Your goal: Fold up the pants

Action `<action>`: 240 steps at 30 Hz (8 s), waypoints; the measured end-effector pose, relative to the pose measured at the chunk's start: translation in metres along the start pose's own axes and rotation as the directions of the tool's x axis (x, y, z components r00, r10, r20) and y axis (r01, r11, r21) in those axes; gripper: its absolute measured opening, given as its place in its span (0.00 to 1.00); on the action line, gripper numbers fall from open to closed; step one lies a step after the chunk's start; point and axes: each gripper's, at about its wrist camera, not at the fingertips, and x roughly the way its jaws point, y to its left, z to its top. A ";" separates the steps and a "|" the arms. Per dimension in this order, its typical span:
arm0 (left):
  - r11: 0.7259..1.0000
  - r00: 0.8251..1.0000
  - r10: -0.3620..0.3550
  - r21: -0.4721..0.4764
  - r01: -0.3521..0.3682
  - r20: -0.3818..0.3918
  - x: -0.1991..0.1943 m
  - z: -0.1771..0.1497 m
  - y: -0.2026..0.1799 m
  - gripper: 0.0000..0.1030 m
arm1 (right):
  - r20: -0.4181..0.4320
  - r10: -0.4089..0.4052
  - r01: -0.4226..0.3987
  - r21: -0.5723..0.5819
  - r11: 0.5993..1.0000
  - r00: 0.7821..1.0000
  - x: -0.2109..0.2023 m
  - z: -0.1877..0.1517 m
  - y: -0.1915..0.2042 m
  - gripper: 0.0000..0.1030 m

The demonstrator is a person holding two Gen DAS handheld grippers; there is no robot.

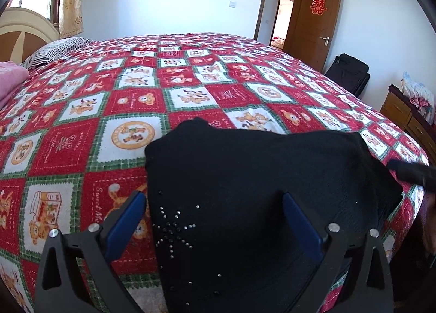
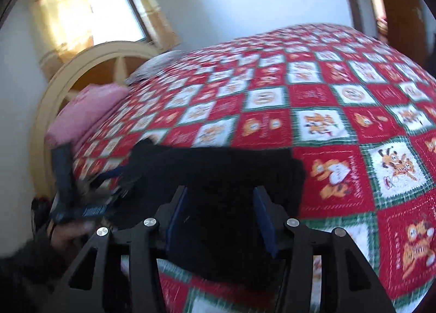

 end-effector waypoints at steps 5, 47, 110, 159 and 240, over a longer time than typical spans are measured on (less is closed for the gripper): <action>1.000 1.000 -0.006 -0.002 0.006 -0.005 0.001 -0.001 0.000 1.00 | -0.094 -0.053 0.050 -0.036 0.998 0.994 0.012 -0.032 -0.005 0.50; 0.997 0.997 0.071 -0.031 -0.070 0.036 -0.027 -0.020 0.039 1.00 | -0.082 -0.158 0.162 0.042 0.986 0.984 0.002 -0.016 -0.030 0.14; 0.942 0.953 -0.249 -0.183 0.280 0.173 -0.049 -0.006 0.078 0.11 | 0.048 0.133 -0.135 0.064 0.989 0.990 0.024 0.046 0.007 0.27; 0.876 0.928 0.361 -0.376 -0.303 0.095 -0.079 -0.057 0.200 1.00 | -0.107 0.036 -0.039 -0.024 0.999 0.994 0.210 0.087 0.071 0.62; 0.903 0.817 0.429 -0.177 -0.390 0.385 -0.206 0.009 0.060 1.00 | 0.292 0.065 0.032 -0.317 0.948 0.954 -0.040 0.095 0.165 0.74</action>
